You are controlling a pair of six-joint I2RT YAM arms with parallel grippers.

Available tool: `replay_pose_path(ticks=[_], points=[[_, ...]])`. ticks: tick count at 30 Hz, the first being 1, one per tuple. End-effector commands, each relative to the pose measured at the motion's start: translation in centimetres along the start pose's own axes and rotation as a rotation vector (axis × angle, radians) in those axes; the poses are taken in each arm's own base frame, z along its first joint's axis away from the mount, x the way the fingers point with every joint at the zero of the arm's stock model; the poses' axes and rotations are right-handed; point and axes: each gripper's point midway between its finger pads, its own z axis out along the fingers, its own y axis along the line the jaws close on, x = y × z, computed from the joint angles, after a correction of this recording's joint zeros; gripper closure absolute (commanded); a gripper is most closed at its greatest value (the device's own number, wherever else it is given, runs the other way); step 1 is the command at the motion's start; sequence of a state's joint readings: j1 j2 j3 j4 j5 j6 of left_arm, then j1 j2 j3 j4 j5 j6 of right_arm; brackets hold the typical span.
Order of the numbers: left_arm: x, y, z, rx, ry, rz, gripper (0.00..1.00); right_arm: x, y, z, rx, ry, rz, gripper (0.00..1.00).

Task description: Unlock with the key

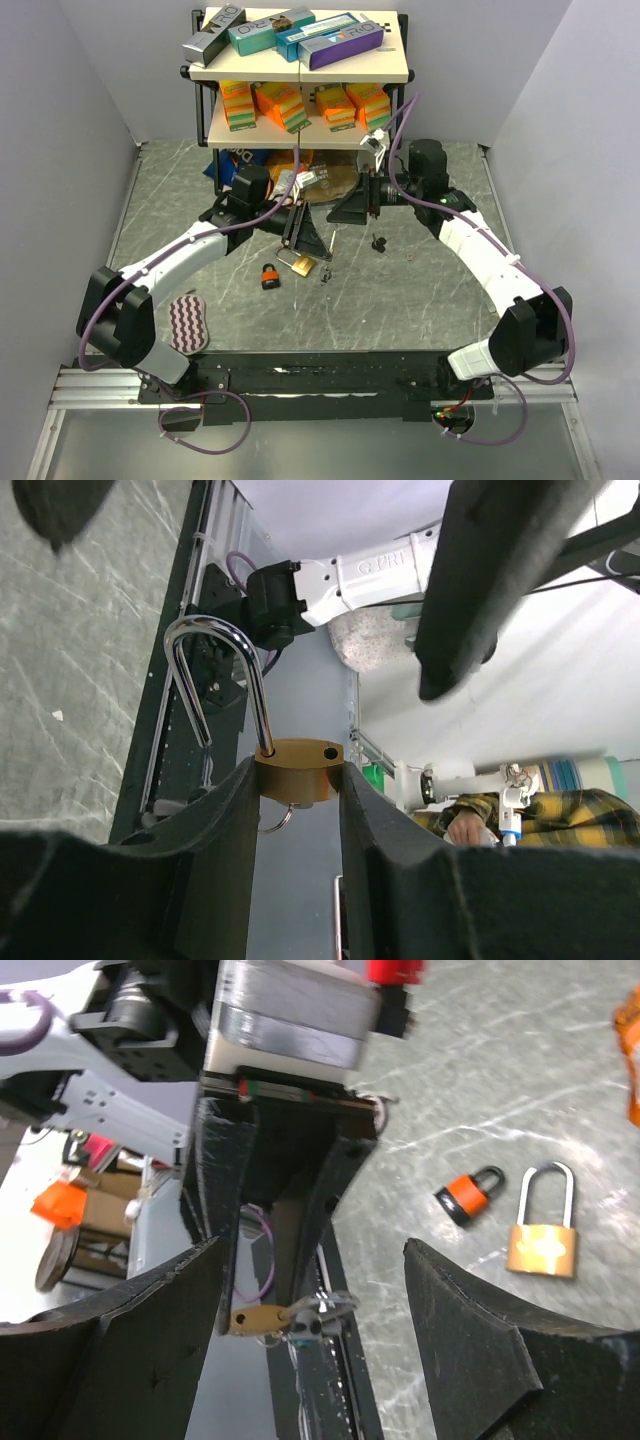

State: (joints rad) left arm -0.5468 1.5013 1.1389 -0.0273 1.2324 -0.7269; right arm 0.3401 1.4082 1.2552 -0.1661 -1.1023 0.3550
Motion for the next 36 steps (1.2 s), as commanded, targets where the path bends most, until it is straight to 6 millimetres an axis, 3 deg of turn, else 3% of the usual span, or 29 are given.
replay_pose_path(ticks=[1, 9, 18, 29, 36], points=[[0.0, -2.9, -0.5, 0.073, 0.025, 0.105, 0.99, -0.3, 1.8, 1.3, -0.103, 0.021, -0.06, 0.22], [-0.7, -3.0, -0.4, 0.07, 0.012, 0.122, 0.99, 1.6, 1.7, 1.9, -0.139, 0.092, -0.018, 0.27], [-1.1, -1.5, -0.2, 0.0, -0.029, 0.106, 0.99, 2.7, 1.9, 1.5, -0.129, 0.1, 0.004, 0.39], [-1.5, 0.2, -0.5, -0.116, -0.085, 0.089, 0.99, 2.8, 0.7, 1.2, -0.055, 0.095, 0.033, 0.67], [-2.7, 5.2, -1.5, -0.404, -0.141, 0.058, 0.99, 2.6, -0.9, 1.6, 0.03, 0.105, 0.047, 1.0]])
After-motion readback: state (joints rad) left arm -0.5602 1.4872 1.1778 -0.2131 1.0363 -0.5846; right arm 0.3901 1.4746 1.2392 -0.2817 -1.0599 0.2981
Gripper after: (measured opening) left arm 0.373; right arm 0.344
